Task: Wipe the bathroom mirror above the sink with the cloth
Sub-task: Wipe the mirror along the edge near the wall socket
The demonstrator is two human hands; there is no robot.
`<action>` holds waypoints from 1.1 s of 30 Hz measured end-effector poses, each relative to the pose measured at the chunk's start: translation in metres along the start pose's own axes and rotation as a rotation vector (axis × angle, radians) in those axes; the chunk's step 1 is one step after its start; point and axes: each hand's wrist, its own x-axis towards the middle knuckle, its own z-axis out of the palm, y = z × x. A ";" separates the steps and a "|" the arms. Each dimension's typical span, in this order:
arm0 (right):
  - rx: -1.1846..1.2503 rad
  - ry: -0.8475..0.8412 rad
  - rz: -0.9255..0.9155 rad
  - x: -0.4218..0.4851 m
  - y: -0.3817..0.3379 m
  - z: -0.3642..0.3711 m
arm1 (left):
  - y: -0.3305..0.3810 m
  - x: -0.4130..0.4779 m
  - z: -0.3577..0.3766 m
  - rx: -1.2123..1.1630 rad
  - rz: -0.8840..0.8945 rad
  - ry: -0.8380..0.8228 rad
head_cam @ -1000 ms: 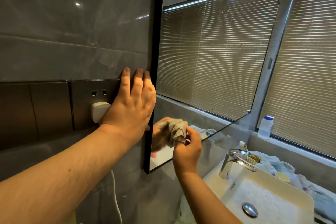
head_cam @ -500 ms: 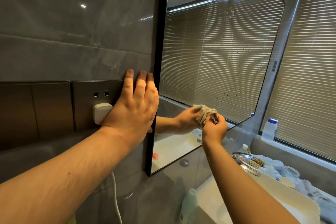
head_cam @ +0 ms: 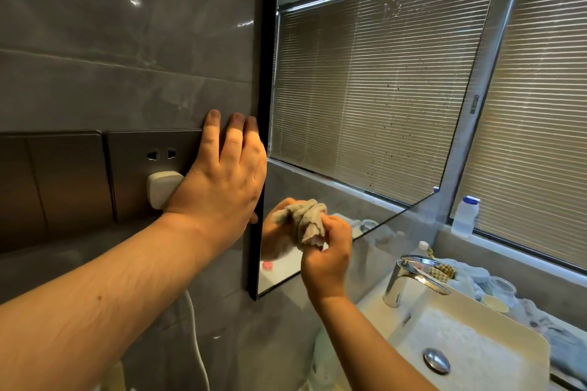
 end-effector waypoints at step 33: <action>0.287 0.144 0.741 -0.049 -0.018 -0.010 | -0.003 0.002 -0.006 -0.024 -0.012 -0.029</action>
